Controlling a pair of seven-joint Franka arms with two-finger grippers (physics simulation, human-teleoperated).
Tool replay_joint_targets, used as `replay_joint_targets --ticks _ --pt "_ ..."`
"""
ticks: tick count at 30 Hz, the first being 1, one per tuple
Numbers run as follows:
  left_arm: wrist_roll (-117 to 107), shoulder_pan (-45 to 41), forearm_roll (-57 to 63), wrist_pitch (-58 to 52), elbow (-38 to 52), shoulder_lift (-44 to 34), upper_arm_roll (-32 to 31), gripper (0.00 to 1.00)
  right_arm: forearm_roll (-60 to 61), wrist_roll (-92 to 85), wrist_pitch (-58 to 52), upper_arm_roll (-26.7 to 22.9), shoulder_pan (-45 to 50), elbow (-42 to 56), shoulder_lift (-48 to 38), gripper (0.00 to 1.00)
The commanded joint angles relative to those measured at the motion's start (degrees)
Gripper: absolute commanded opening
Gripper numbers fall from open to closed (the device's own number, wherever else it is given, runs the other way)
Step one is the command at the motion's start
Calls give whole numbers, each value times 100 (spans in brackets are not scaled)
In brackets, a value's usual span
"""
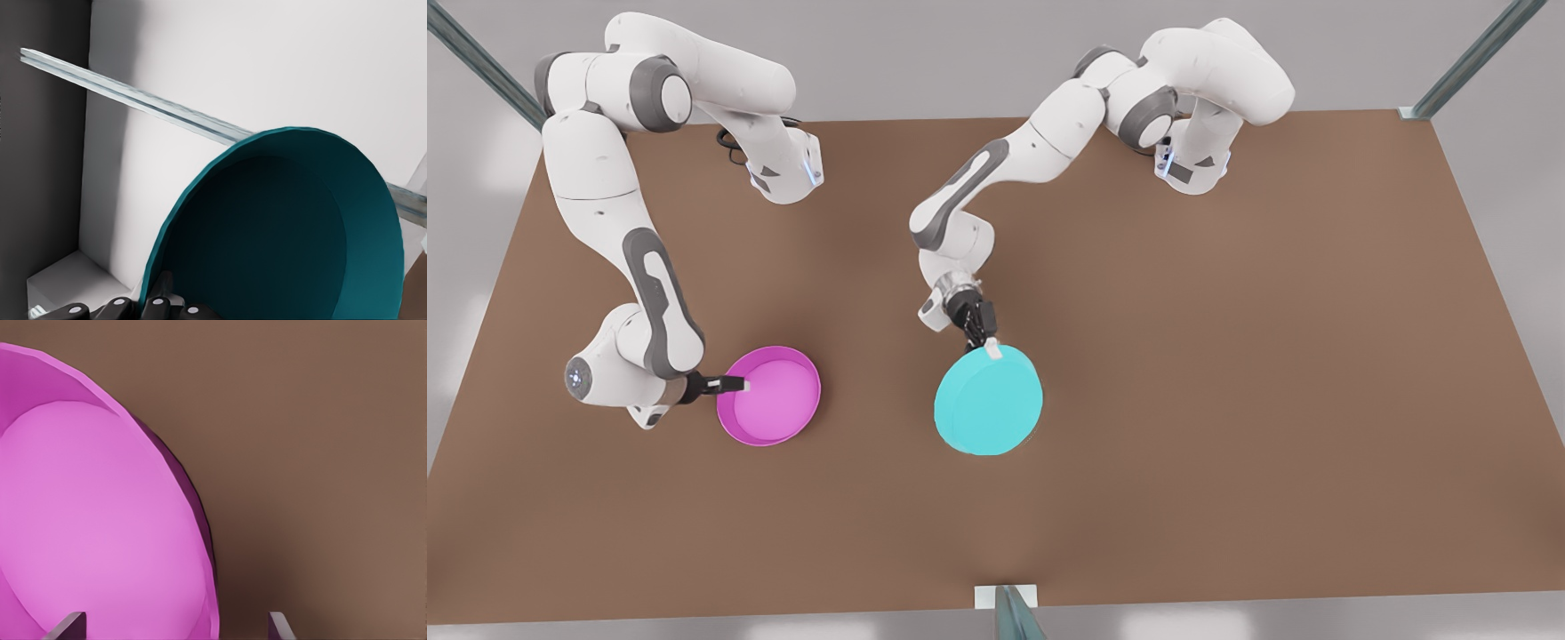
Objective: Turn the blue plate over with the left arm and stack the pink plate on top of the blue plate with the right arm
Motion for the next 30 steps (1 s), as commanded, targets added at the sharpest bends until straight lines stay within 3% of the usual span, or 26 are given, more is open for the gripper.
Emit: replay_joint_targets --ticks 1,2,4,9,12,18,20,21,24,25,30 --pt "-4 0 127 37 12 32 5 21 0 0 0 0 7 0 0 100" --pt "-47 -52 153 72 109 120 -4 21 0 0 9 0 7 0 17 100" --pt "-179 -149 162 107 127 348 -4 21 0 8 0 0 7 18 35 58" --pt "-223 -308 347 318 417 753 -21 21 -35 -9 0 0 7 97 0 58" --pt "-557 -325 338 327 417 744 -74 21 -105 0 53 -9 7 141 0 45" --pt "-575 -378 303 380 399 753 -258 23 -105 26 149 -9 7 141 9 46" --pt "-584 -378 303 380 390 762 -338 27 -105 17 149 -9 7 141 17 46" --pt "-584 -378 303 380 381 770 -338 32 -105 8 149 -9 7 141 17 46" --pt "-715 -448 303 476 390 779 -443 95 -140 8 149 -9 7 167 26 46" --pt "-751 -440 303 520 408 762 -548 99 -141 8 149 -9 7 167 26 46" --pt "-2067 -440 162 942 399 709 -777 93 -149 -9 149 -9 -1 176 35 41"
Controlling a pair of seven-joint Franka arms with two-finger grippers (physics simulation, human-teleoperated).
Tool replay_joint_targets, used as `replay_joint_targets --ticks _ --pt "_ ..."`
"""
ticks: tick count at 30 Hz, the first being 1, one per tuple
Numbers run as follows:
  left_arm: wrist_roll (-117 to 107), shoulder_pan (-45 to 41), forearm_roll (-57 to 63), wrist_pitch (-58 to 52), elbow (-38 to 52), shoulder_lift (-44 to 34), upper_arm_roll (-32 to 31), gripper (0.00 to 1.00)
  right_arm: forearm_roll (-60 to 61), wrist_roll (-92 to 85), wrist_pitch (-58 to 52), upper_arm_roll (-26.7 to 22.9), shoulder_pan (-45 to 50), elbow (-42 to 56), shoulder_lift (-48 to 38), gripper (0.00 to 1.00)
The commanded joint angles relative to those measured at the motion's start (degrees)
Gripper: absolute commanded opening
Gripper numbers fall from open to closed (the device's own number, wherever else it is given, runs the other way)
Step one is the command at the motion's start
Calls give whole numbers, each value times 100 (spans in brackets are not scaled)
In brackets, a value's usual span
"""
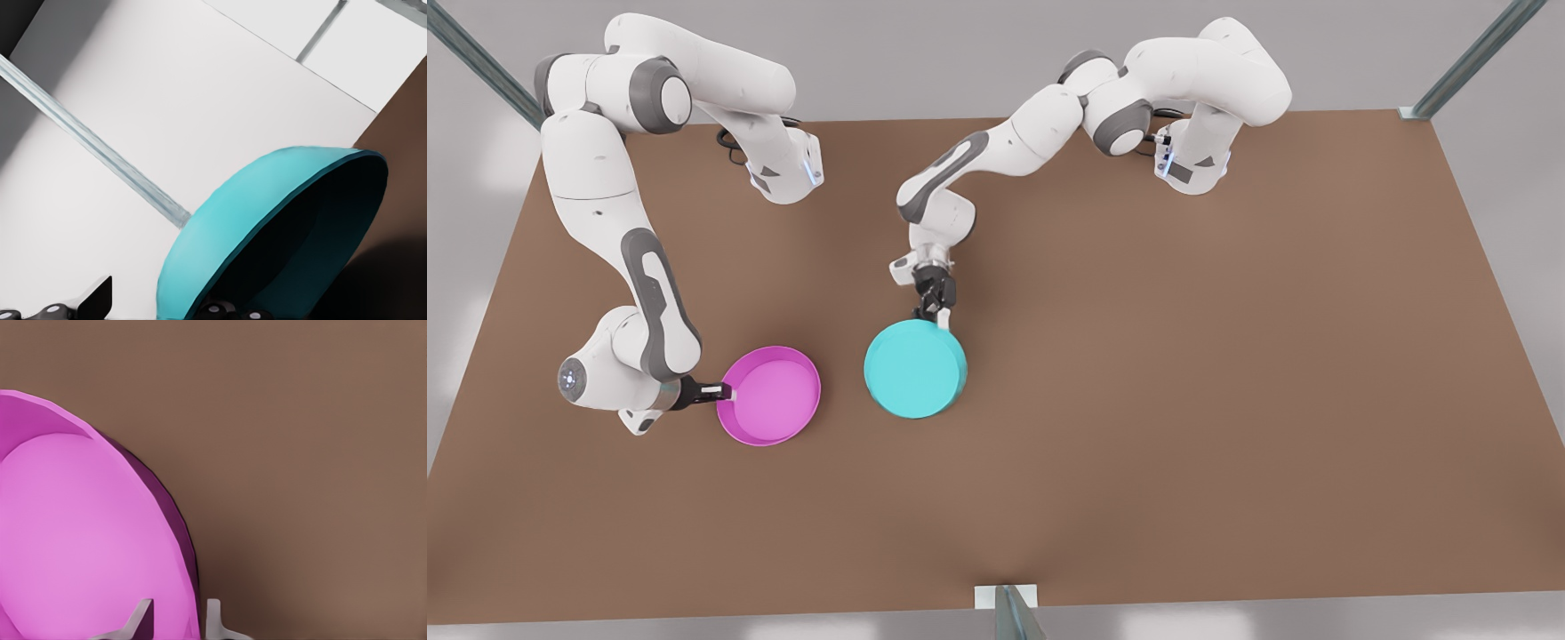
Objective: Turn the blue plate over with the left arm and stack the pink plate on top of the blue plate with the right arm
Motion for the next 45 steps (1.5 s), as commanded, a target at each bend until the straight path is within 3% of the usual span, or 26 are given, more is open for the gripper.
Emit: replay_joint_targets --ticks 1,11,16,19,22,26,32,34,37,38,40,42,45 --pt "-175 2 -107 44 -25 3 -14 93 0 0 -2 0 0 -9 0 41" --pt "-774 20 -3499 686 -139 -699 -576 91 -123 17 113 0 9 0 9 41" --pt "1493 266 -5960 564 -332 -1121 -576 91 -88 17 113 0 9 0 79 41" --pt "3637 697 -7191 -200 -825 -2000 -576 91 -88 8 113 9 -9 0 88 40" --pt "6010 1355 -8035 -1431 -833 -2756 -576 96 -88 8 104 9 -9 0 79 39" --pt "7523 3270 -8939 -2012 -842 -4021 -515 99 -88 8 121 0 -9 9 88 36" --pt "7979 6145 -10521 -1124 -842 -5639 -322 98 -88 8 200 9 0 0 132 36" --pt "9217 6331 -11014 -1011 -1543 -6156 468 99 -88 17 235 9 0 9 140 33" --pt "9650 6331 -11014 -167 -2757 -6930 917 99 -88 8 253 0 9 0 158 25" --pt "9641 6330 -11023 -34 -2872 -7028 918 100 -88 8 244 9 9 0 158 24" --pt "9633 6331 -11155 -184 -2258 -6387 865 100 -88 0 244 9 18 9 149 21" --pt "9580 6216 -11164 -412 -1089 -5516 847 100 -88 -194 253 9 0 9 149 21" --pt "9580 6216 -11164 -342 -1097 -5516 847 100 -88 -203 253 9 9 18 149 21"
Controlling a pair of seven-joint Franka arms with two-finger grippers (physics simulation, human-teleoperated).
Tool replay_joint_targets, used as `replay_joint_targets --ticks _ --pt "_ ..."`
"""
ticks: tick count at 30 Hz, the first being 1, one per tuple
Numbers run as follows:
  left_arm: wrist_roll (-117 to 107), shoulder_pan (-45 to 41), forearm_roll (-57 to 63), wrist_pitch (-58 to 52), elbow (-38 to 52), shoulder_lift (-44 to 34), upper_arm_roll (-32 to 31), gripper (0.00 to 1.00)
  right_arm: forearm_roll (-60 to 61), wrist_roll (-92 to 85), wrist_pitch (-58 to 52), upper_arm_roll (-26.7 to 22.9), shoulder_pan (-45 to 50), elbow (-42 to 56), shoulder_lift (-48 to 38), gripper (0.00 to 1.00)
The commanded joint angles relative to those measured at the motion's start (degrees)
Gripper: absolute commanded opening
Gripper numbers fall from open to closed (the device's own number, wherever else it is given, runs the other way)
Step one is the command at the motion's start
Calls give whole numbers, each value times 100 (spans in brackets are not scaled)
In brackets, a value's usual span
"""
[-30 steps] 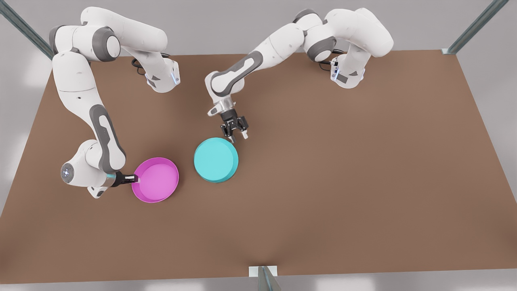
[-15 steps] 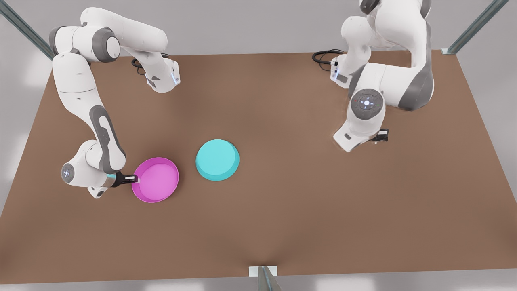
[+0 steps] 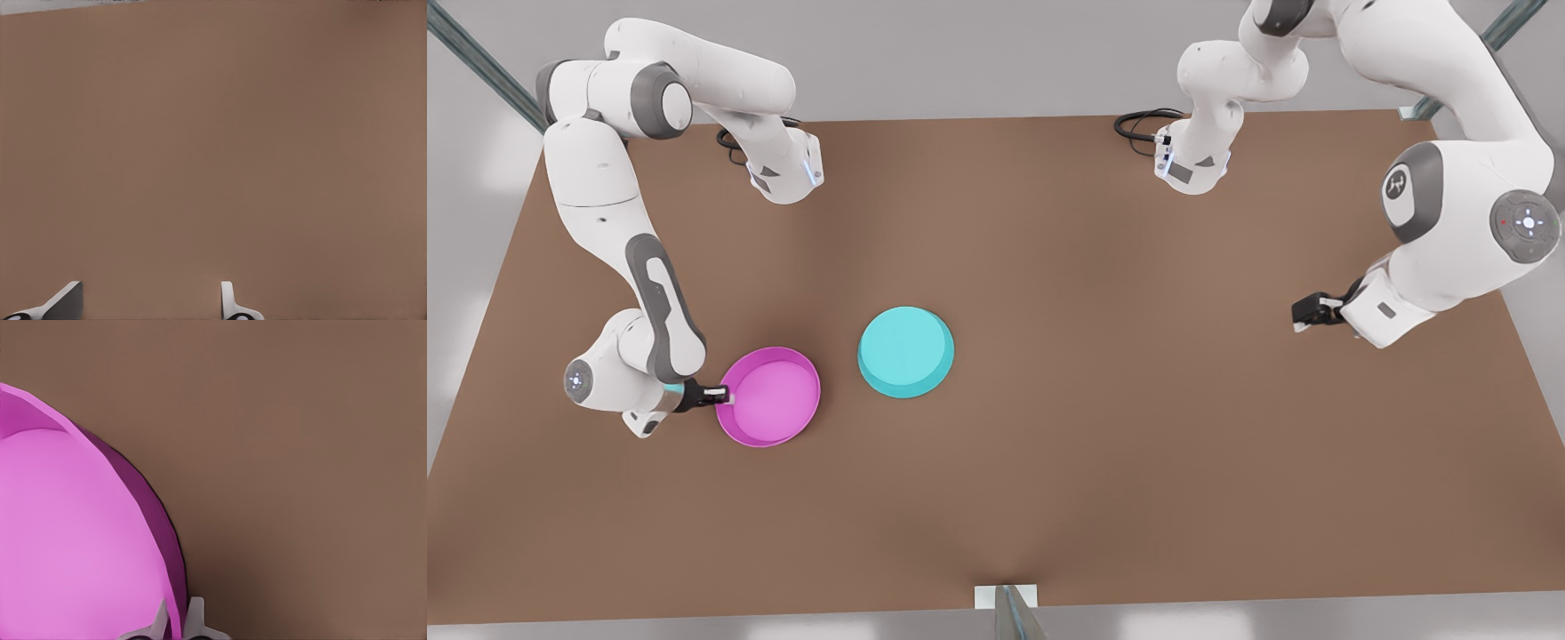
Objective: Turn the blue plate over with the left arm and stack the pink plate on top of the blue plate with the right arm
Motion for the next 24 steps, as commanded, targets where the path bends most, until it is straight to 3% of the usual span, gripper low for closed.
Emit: replay_joint_targets --ticks 1,11,24 --pt "-5 12 -124 44 -18 -11 2 100 -75 42 8 -1 0 7 0 21" --pt "-5 -15 -124 97 -53 -28 -51 100 -49 42 -572 87 35 43 -527 21" --pt "-5 -15 -133 97 -53 -20 -60 100 179 182 -1161 403 1520 227 -835 21"
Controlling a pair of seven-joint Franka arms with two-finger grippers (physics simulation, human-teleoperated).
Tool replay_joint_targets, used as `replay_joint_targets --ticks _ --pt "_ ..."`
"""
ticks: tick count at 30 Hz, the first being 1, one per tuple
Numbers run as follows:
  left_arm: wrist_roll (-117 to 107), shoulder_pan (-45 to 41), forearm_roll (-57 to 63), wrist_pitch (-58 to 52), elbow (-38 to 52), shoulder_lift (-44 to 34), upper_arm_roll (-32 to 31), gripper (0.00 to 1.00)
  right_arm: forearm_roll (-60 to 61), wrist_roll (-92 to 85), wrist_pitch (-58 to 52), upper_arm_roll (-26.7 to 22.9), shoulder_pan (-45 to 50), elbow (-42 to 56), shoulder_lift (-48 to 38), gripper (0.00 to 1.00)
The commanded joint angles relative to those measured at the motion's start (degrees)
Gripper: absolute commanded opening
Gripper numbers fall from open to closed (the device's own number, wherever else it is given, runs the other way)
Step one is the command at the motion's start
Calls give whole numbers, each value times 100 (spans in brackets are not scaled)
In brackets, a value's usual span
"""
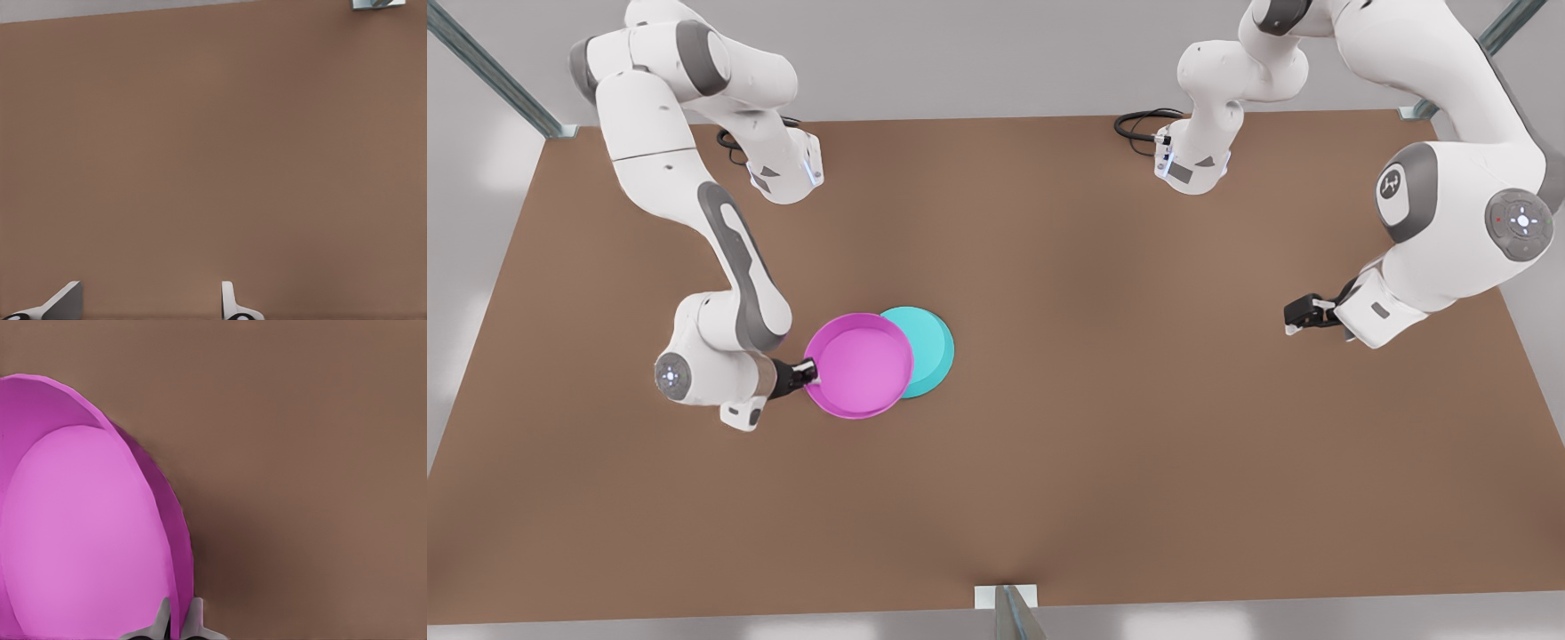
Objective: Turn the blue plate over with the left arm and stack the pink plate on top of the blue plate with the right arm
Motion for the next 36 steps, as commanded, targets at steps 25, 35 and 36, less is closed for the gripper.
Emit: replay_joint_targets --ticks 25,35,36 --pt "-26 0 35 -9 9 17 -17 100 -46 19 -230 98 514 139 274 72" --pt "-35 0 26 -9 9 26 -17 100 -826 1537 -2453 72 -145 780 -1299 83" --pt "-35 0 26 0 9 26 -17 100 -1908 1926 -2883 72 -304 1395 -1624 87"
